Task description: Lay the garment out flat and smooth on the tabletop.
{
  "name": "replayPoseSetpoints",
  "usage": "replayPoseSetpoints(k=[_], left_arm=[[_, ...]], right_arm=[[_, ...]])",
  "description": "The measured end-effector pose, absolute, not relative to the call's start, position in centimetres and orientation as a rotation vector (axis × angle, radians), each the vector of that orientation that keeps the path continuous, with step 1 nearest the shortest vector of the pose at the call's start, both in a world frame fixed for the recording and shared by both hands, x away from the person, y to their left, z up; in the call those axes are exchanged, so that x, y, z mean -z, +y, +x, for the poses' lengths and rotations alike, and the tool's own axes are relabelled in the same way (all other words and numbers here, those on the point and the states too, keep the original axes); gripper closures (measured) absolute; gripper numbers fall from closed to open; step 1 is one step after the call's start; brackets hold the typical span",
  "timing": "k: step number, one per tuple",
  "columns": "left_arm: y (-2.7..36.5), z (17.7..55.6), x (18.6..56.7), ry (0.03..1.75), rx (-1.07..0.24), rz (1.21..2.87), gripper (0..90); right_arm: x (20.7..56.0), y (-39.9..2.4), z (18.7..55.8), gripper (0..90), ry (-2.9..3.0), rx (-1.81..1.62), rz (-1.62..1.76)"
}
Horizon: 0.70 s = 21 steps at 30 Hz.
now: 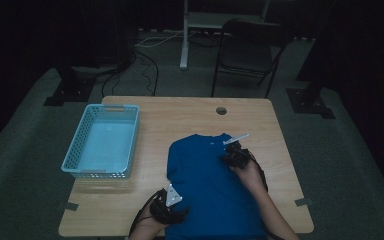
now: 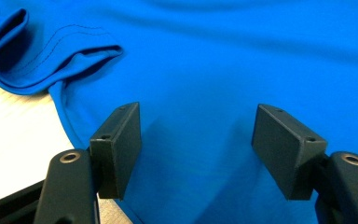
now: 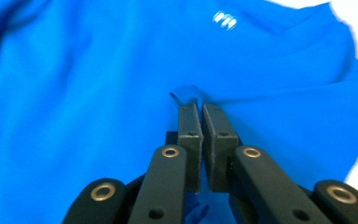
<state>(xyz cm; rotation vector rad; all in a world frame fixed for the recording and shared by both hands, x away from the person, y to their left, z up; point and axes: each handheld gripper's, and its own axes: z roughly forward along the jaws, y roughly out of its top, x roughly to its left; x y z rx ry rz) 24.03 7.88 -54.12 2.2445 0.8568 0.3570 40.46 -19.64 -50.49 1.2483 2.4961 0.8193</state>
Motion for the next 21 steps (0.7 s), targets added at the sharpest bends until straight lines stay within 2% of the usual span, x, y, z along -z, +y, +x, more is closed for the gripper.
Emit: replayPoseSetpoints(k=[2,13,21], left_arm=[[7.9,24.0,54.1,0.847,-0.358,2.253,31.0],[7.9,24.1,54.1,0.843,-0.354,2.261,31.0],[7.9,24.1,54.1,0.835,-0.352,2.263,31.0]], right_arm=[[49.6,-20.8,40.5,86.6,2.459,-0.857,1.282],[46.9,-28.3,41.0,86.6,2.23,-0.894,1.528],[47.3,-32.9,42.4,86.1,2.065,-0.708,1.721]])
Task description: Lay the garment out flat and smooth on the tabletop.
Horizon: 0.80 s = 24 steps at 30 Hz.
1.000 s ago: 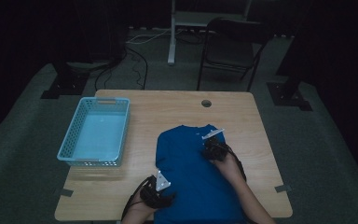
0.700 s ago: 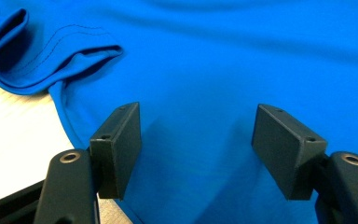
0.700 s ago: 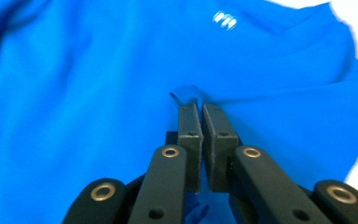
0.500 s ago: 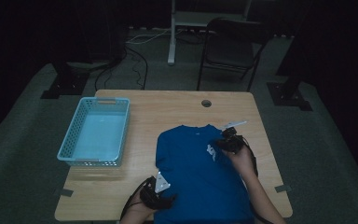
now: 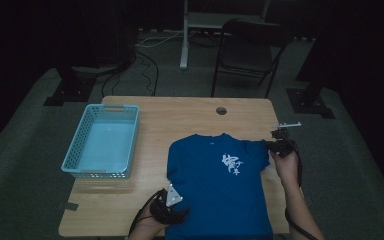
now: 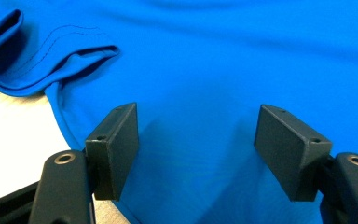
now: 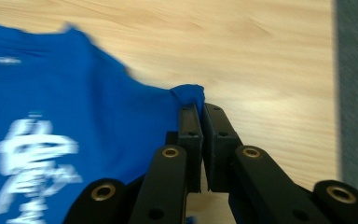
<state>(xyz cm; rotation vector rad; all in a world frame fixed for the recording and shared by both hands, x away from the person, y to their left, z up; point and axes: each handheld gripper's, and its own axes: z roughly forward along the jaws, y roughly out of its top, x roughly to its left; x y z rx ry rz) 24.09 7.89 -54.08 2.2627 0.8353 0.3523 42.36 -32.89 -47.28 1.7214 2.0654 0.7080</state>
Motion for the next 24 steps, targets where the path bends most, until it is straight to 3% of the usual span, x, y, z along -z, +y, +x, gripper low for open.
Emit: replayPoseSetpoints(k=[2,7,11,14,24], left_arm=[[7.9,24.1,54.1,0.833,-0.351,2.261,31.0],[7.9,24.1,54.1,0.833,-0.351,2.261,31.0],[8.0,24.1,54.0,0.841,-0.344,2.26,31.0],[8.6,24.2,53.6,0.877,-0.34,2.224,31.0],[11.9,27.5,50.9,1.109,-0.453,2.089,32.7]], right_arm=[[48.1,-33.8,42.7,82.7,2.046,-0.672,1.782],[49.7,-34.6,42.5,55.4,2.0,-0.613,1.867],[49.9,-35.1,41.8,45.2,1.963,-0.64,1.897],[49.6,-35.1,40.4,40.0,1.969,-0.787,1.898],[50.8,-31.2,33.4,35.0,2.171,-1.076,1.754]])
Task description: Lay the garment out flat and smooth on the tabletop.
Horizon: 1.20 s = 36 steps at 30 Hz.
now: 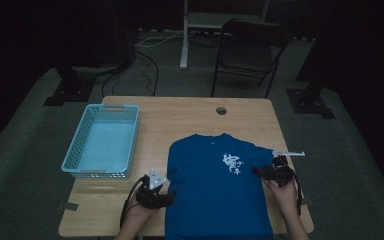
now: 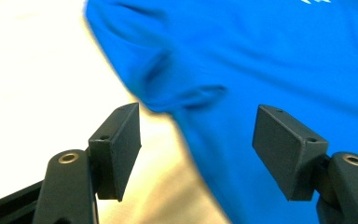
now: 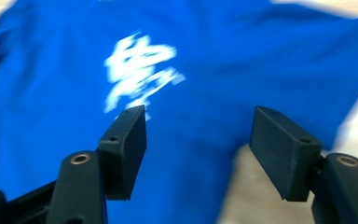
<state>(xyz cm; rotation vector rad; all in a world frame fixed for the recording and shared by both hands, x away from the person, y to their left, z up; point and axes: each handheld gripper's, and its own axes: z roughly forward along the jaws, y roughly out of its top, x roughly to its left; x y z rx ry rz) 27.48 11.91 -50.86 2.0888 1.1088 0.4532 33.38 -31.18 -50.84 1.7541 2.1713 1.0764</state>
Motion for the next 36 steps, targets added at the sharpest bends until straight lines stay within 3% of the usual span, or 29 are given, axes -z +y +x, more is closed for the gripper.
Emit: replayPoseSetpoints(k=[4,6,13,20,27,34,35,36], left_arm=[[11.6,29.5,50.6,1.14,-0.496,2.09,34.9],[10.9,30.5,50.7,1.135,-0.518,2.109,38.0],[9.0,33.3,51.8,1.174,-0.539,2.212,51.5],[8.9,34.8,52.2,1.199,-0.55,2.254,86.8],[10.4,36.0,50.0,1.234,-0.656,2.217,88.4],[13.0,37.4,47.3,1.359,-0.872,2.183,86.2],[13.2,37.5,47.3,1.379,-0.921,2.167,82.2],[13.3,37.5,47.2,1.405,-0.97,2.143,70.6]], right_arm=[[51.2,-30.2,31.7,30.1,2.204,-1.156,1.694],[51.3,-29.8,31.2,23.5,2.245,-1.207,1.669],[51.5,-28.8,30.4,22.9,2.296,-1.221,1.582],[51.7,-28.5,30.5,22.9,2.329,-1.199,1.565],[52.0,-28.6,30.6,22.9,2.332,-1.206,1.584],[52.1,-28.4,30.7,22.9,2.336,-1.198,1.583],[52.0,-28.4,30.7,22.9,2.335,-1.193,1.582],[52.0,-28.4,30.7,22.8,2.336,-1.197,1.583]])
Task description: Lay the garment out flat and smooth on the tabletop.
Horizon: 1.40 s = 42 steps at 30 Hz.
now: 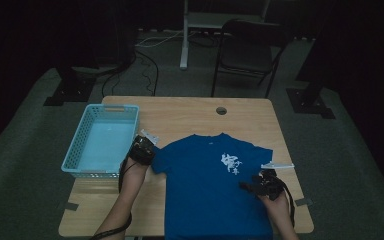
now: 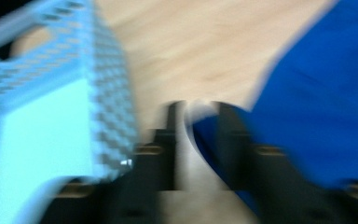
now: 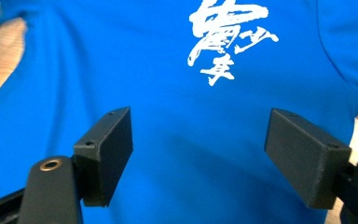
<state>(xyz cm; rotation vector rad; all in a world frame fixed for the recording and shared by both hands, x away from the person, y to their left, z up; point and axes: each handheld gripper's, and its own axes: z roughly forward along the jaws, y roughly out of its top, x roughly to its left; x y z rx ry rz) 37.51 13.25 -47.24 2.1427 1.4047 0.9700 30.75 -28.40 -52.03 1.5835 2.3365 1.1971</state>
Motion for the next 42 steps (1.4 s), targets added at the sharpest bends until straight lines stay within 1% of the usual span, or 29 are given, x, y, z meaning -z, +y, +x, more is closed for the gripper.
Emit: replayPoseSetpoints(k=[1,2,3,5,6,7,8,9,11,12,14,16,17,18,19,20,21,22,28,31,36,42], left_arm=[[13.3,37.5,47.2,1.423,-0.98,2.124,60.3],[13.4,37.5,47.2,1.427,-0.968,2.108,58.8],[13.4,37.5,47.2,1.425,-0.948,2.105,52.1],[13.0,37.1,47.5,1.391,-0.83,2.097,43.2],[12.8,36.9,47.7,1.375,-0.781,2.094,39.6],[12.4,36.6,47.9,1.354,-0.741,2.097,39.3],[11.9,36.4,48.1,1.332,-0.675,2.101,36.7],[11.6,36.2,48.2,1.318,-0.637,2.108,33.1],[10.5,35.7,48.6,1.269,-0.562,2.136,31.8],[10.0,35.5,48.7,1.242,-0.535,2.148,29.7],[9.1,35.1,48.9,1.208,-0.475,2.146,28.9],[8.6,35.0,49.1,1.203,-0.447,2.144,18.6],[8.4,34.9,49.3,1.201,-0.451,2.137,18.1],[8.2,34.9,49.5,1.196,-0.443,2.144,10.9],[8.0,34.8,49.8,1.202,-0.456,2.155,8.9],[7.8,34.6,50.1,1.21,-0.48,2.165,8.8],[7.6,34.7,50.6,1.216,-0.473,2.186,3.3],[7.5,34.6,51.0,1.223,-0.464,2.194,0.0],[7.2,34.8,53.3,1.228,-0.424,2.302,0.0],[7.4,34.9,53.5,1.224,-0.39,2.296,0.0],[7.4,35.6,53.5,1.198,-0.376,2.315,0.0],[7.2,37.3,53.6,1.2,-0.384,2.301,0.0]], right_arm=[[52.0,-28.4,30.7,22.8,2.336,-1.198,1.585],[52.0,-28.4,30.7,22.0,2.334,-1.199,1.586],[52.0,-28.5,30.8,20.8,2.336,-1.209,1.587],[52.0,-28.5,30.8,19.4,2.338,-1.213,1.594],[52.0,-28.4,30.9,16.6,2.345,-1.195,1.587],[51.9,-28.3,30.9,14.9,2.346,-1.184,1.574],[51.9,-28.2,31.0,14.9,2.335,-1.176,1.569],[51.8,-28.1,31.1,14.9,2.313,-1.172,1.576],[51.6,-27.9,31.5,15.0,2.277,-1.162,1.592],[51.4,-27.7,31.8,15.0,2.258,-1.146,1.599],[51.2,-27.2,32.6,14.9,2.226,-1.107,1.606],[51.0,-26.6,33.4,14.9,2.183,-1.074,1.61],[50.9,-26.4,33.7,14.9,2.169,-1.066,1.616],[50.9,-26.1,34.0,14.9,2.151,-1.054,1.614],[50.9,-25.8,34.2,14.9,2.136,-1.044,1.611],[51.0,-25.5,34.3,14.9,2.125,-1.036,1.611],[51.1,-25.3,34.5,14.9,2.117,-1.024,1.611],[51.3,-25.0,34.6,14.9,2.114,-1.013,1.613],[53.2,-24.0,35.3,15.0,2.12,-0.89,1.599],[54.1,-23.6,35.2,13.3,2.11,-0.793,1.534],[54.4,-24.1,35.5,12.4,2.082,-0.819,1.535],[54.5,-25.1,37.0,12.3,2.053,-0.818,1.555]])
